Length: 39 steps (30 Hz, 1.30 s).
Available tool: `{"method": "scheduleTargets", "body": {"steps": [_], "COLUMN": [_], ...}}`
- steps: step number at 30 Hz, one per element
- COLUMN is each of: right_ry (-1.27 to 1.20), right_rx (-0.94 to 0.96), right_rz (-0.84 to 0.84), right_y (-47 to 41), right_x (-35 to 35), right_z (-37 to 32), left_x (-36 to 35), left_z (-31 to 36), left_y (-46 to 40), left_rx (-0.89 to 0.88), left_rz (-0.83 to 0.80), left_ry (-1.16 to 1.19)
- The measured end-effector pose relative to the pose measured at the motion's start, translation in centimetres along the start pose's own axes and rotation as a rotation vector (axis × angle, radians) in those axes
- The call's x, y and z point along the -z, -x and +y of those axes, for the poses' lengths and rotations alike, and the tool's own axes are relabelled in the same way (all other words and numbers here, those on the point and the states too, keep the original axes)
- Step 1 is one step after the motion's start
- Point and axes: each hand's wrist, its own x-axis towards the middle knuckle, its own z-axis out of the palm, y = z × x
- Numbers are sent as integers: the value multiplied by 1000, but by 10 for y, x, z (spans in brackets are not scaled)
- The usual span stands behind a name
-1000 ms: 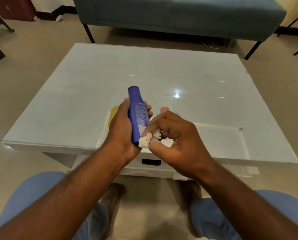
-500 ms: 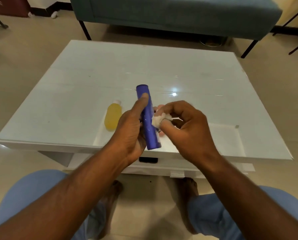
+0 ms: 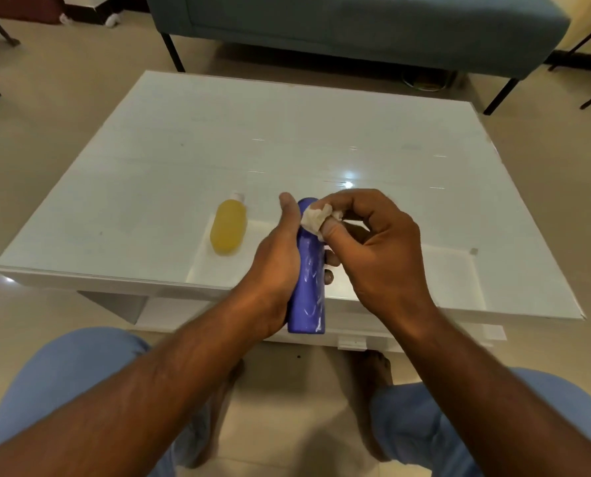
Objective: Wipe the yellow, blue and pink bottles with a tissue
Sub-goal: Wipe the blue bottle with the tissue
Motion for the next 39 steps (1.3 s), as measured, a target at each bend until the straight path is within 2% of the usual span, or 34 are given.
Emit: {"method": "scheduleTargets", "body": {"steps": [2,7,9,11,13,15,17,21,23,25,28,30,32,35,37,39], "right_ry": [86,191,191,152,13,-75,31,188,235,221,100,80,161,220,241,238], "right_rx": [103,278,299,273,124,18,107,330,411,423,212,149,214,340,380,378], "right_rz": [-26,-346,-406,-324,-132,-3,-20,-339,-411,-337,-82,-25,-88,-282,-403,-441], "right_y": [-2,14,16,14,9,5,3,12,13,11,4,0,1,11,17,17], "right_x": [0,3,5,5,6,6,5,4,6,6,4,5,6,3,3,6], "right_z": [1,-4,-5,-9,-12,-12,-9,-7,-6,-7,-11,-11,-8,-9,-10,-10], "left_x": [1,23,29,25,16,5,3,14,18,17,7,0,2,16,25,27], "left_z": [-4,24,29,22,10,3,4,21,25,22,8,8,14,23,26,28], "left_y": [-2,-19,-18,-11,-1,7,6,-6,-8,-3,6,9,4,-9,-15,-17], "left_rx": [-12,-57,-48,-30,-28,-3,-10,-21,-32,-30,-99,-112,-100,-53,-73,-93], "left_rz": [11,51,38,-30,-79,-122,-104,-31,10,-9,-92,-108,-65,29,89,106], "left_ry": [-6,342,361,284,185,194,224,357,373,321,219,223,273,325,356,376]}}
